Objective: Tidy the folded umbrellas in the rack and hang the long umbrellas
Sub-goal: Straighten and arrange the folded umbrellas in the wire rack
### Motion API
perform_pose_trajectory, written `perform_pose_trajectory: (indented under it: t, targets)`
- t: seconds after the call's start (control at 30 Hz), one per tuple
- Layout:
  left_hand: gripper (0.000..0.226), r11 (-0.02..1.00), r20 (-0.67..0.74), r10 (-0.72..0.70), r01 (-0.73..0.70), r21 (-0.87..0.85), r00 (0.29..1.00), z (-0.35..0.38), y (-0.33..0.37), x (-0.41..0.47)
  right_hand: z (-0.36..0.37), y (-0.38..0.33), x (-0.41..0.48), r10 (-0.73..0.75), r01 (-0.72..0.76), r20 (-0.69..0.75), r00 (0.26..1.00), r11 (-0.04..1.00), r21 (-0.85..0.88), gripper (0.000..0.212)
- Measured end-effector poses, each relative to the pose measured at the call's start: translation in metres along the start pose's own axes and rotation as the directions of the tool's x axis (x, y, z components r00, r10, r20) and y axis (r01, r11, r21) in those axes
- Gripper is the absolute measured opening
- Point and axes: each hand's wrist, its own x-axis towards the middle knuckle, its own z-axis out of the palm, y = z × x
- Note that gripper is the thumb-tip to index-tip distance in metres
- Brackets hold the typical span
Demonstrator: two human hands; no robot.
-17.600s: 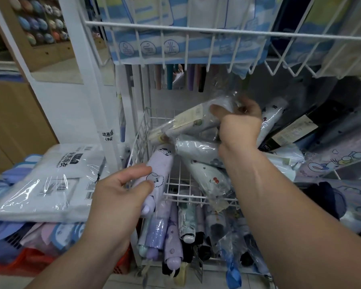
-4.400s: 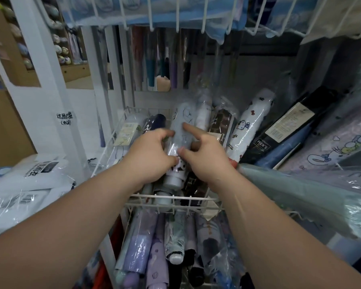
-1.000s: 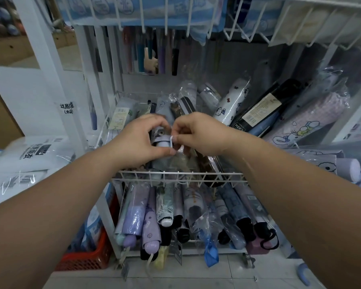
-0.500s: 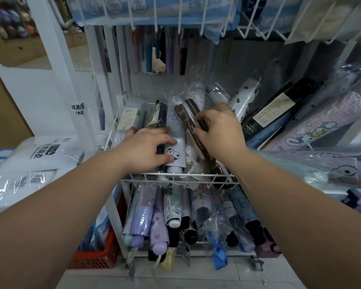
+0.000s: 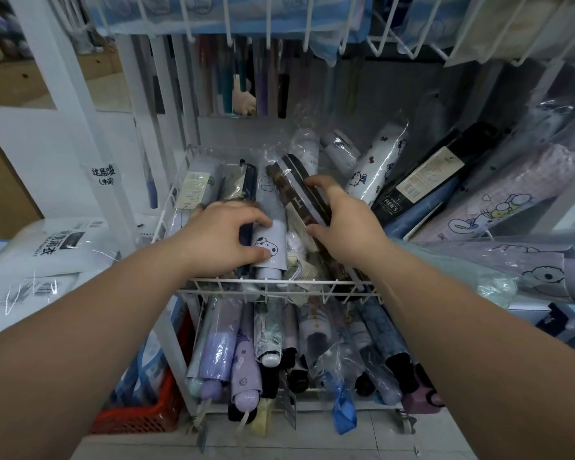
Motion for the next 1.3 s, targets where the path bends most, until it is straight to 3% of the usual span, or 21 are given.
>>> perform_pose_trajectory:
  t: [0.23,0.37,0.47,0.53,0.7,0.83,0.9,1.0,1.13,1.3]
  targets:
    - [0.067,0.958,-0.201,-0.067,0.006,-0.287,0.977,-0.011,0.008,-0.005,-0.015,-0.036,0.025,-0.054,0.11,-0.147,0.988,0.907,0.406,0.068]
    - [0.064,0.971,-0.325,-0.088,0.009,-0.237,0.941,-0.022,0.002,-0.012,-0.001,-0.063,0.055,0.023,0.069,-0.162,0.987,0.838,0.541,0.068]
    - [0.057,0.987,-0.362,-0.125,0.081,-0.137,0.924,-0.028,-0.01,-0.021,0.021,-0.082,0.07,0.098,-0.029,-0.081,0.992,0.793,0.608,0.066]
    - [0.055,0.983,-0.342,-0.162,0.123,-0.133,0.926,-0.031,-0.015,-0.028,0.04,-0.092,0.073,0.107,-0.059,-0.043,0.993,0.795,0.604,0.065]
    - [0.069,0.995,-0.216,-0.078,0.063,-0.077,0.973,-0.033,-0.015,-0.034,0.073,-0.1,0.067,0.185,-0.179,0.052,0.981,0.788,0.588,0.044]
    - [0.076,0.998,-0.136,-0.05,0.055,0.037,0.989,-0.029,-0.018,-0.035,0.072,-0.089,0.061,0.126,-0.143,0.07,0.99,0.785,0.603,0.04]
    - [0.077,0.996,-0.112,-0.038,0.047,0.082,0.993,-0.026,-0.019,-0.036,0.071,-0.079,0.06,0.055,-0.074,0.053,0.997,0.862,0.501,0.039]
    - [0.079,0.991,-0.079,-0.056,0.065,0.118,0.995,-0.021,-0.02,-0.036,0.075,-0.071,0.059,-0.021,0.014,0.034,0.999,0.978,0.207,0.047]
    - [0.077,0.995,-0.123,-0.066,0.074,0.064,0.99,-0.016,-0.02,-0.035,0.075,-0.07,0.058,-0.05,0.04,0.042,0.998,0.979,0.199,0.049]
    - [0.079,0.986,-0.164,-0.114,0.132,0.106,0.98,-0.016,-0.016,-0.036,0.061,-0.055,0.044,-0.011,0.054,-0.159,0.987,0.961,0.272,0.029]
